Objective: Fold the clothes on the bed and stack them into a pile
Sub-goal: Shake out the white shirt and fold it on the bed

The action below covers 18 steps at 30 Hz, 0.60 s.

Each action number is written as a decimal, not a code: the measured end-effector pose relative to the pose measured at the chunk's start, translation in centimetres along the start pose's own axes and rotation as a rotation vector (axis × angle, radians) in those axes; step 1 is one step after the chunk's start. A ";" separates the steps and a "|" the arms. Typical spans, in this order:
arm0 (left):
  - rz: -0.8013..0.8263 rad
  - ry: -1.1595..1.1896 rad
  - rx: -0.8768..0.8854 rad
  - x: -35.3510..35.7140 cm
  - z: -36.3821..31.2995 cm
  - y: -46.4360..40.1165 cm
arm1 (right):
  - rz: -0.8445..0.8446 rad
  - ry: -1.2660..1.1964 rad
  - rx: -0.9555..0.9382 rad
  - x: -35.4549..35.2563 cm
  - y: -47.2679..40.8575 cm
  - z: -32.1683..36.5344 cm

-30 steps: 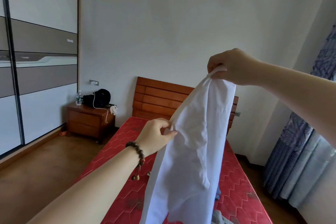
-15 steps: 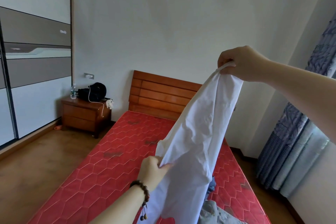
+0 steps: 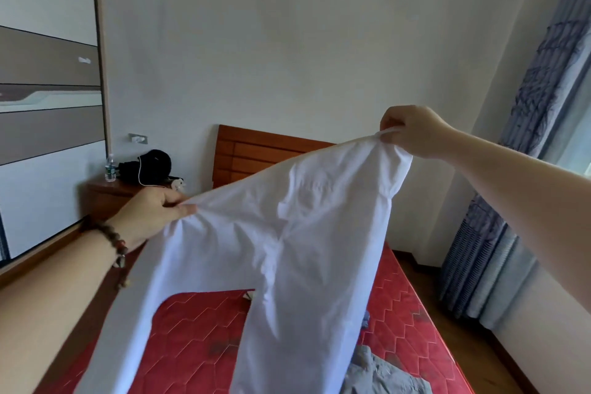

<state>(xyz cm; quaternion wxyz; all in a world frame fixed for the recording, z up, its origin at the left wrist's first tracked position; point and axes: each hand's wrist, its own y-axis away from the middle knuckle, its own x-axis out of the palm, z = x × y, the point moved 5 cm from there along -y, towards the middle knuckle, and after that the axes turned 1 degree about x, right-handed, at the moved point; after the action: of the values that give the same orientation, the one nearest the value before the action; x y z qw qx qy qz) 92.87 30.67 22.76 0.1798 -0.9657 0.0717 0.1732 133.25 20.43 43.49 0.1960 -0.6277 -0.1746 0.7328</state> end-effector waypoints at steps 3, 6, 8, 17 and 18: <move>-0.045 0.054 0.077 -2.2 -2.5 -1.1 | -0.054 -0.004 0.020 -0.2 -0.7 0.3; -0.032 0.119 0.100 -3.2 -3.6 -1.5 | -0.088 -0.047 0.011 -0.3 -0.9 1.2; -0.033 -0.029 0.138 -3.5 -3.9 -1.6 | -0.050 -0.094 -0.001 -0.1 -0.9 1.8; -0.167 -0.202 0.293 -6.8 -4.4 -2.6 | 0.014 -0.109 -0.036 0.9 -0.2 4.7; -0.176 -0.213 0.336 -6.8 -4.0 -2.6 | -0.091 -0.128 -0.006 0.7 -0.1 4.4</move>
<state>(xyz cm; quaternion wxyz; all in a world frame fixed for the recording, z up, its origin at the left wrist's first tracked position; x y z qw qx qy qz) 88.27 32.16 29.54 0.3590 -0.9010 -0.0045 0.2433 128.82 20.82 43.55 0.2157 -0.5714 -0.2172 0.7614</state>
